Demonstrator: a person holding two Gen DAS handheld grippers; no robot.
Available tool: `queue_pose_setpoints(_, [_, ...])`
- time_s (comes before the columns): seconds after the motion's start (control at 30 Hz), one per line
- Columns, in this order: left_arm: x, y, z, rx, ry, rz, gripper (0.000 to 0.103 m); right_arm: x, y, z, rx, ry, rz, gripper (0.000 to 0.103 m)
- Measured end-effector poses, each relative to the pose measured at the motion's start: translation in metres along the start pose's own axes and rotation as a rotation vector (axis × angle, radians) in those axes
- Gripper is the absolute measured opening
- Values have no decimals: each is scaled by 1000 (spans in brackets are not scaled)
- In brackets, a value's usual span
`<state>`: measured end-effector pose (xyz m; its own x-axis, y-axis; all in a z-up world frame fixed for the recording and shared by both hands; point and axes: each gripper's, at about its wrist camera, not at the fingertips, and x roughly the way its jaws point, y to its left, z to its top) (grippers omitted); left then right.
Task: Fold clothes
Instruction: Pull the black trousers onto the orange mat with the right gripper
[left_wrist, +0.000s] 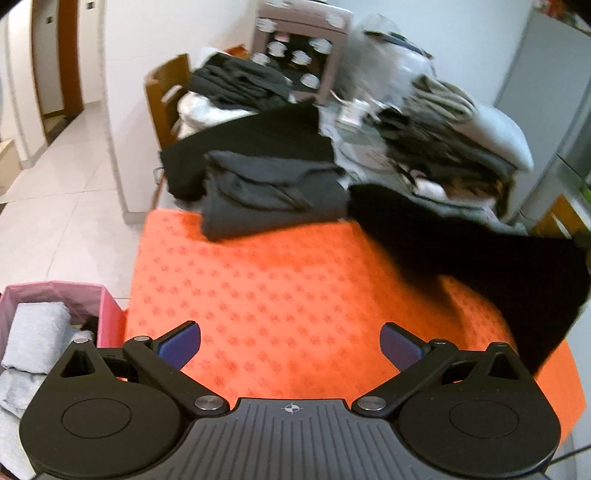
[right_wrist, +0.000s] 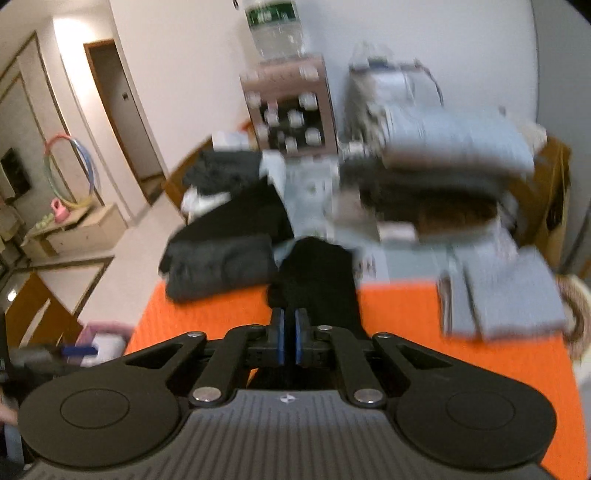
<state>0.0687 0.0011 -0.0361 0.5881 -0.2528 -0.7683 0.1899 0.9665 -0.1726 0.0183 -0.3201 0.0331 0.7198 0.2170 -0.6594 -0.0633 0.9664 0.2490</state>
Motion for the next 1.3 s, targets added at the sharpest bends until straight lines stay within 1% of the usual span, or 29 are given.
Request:
queue_pose_setpoints(0.1, [1,-9,-12,39,26,-15,103,6,-3,-37,25,73,-19,7])
queue_pose_setpoints(0.17, [2,-15,-20,66,45,-23,103,9,-6,-59,46,104,-37,6])
queue_pose_setpoints(0.2, [3,-18,-23,80,53,-27,103,10,-7,-64,57,113,-50,6])
queue_pose_setpoints(0.27, [5,-23,-29,97,68,-31,103,6,-10,-74,77,108,-88,6])
queue_pose_setpoints(0.3, [7,-26,-32,103,76,-33,103,3,-13,-73,92,101,-111,6])
queue_pose_setpoints(0.37, [10,-31,-36,113,91,-37,103,-8,-25,-78,136,83,-167,6])
queue_pose_setpoints(0.43, [14,-36,-41,124,106,-41,103,-17,-44,-82,180,66,-227,6])
queue_pose_setpoints(0.53, [19,-44,-44,129,116,-50,103,-28,-77,-96,234,62,-339,6])
queue_pose_setpoints(0.63, [28,-50,-40,111,122,-56,103,-27,-112,-112,293,93,-435,6])
queue_pose_setpoints(0.67, [31,-52,-38,102,123,-57,103,-26,-124,-118,307,113,-465,3])
queue_pose_setpoints(0.7, [34,-55,-36,94,124,-58,103,-23,-134,-122,307,131,-504,1])
queue_pose_setpoints(0.77, [41,-59,-31,77,127,-61,103,-21,-151,-129,297,164,-537,1])
queue_pose_setpoints(0.83, [48,-63,-27,60,130,-63,103,-24,-161,-130,304,168,-538,1])
queue_pose_setpoints(0.97, [61,-71,-19,25,135,-69,102,-17,-166,-119,258,173,-476,5])
queue_pose_setpoints(1.0, [65,-74,-14,17,133,-72,102,-15,-166,-115,245,173,-453,9])
queue_pose_setpoints(1.03, [70,-77,-9,11,130,-76,102,-12,-167,-111,233,174,-430,18])
queue_pose_setpoints(1.07, [74,-82,-4,9,129,-78,100,-8,-168,-107,220,174,-403,24])
queue_pose_setpoints(1.1, [79,-86,0,9,126,-79,99,-5,-169,-103,209,175,-379,35])
queue_pose_setpoints(1.13, [83,-91,5,10,124,-80,98,-2,-169,-100,195,176,-352,41])
queue_pose_setpoints(1.3, [107,-119,32,53,107,-104,95,15,-166,-92,138,202,-252,50])
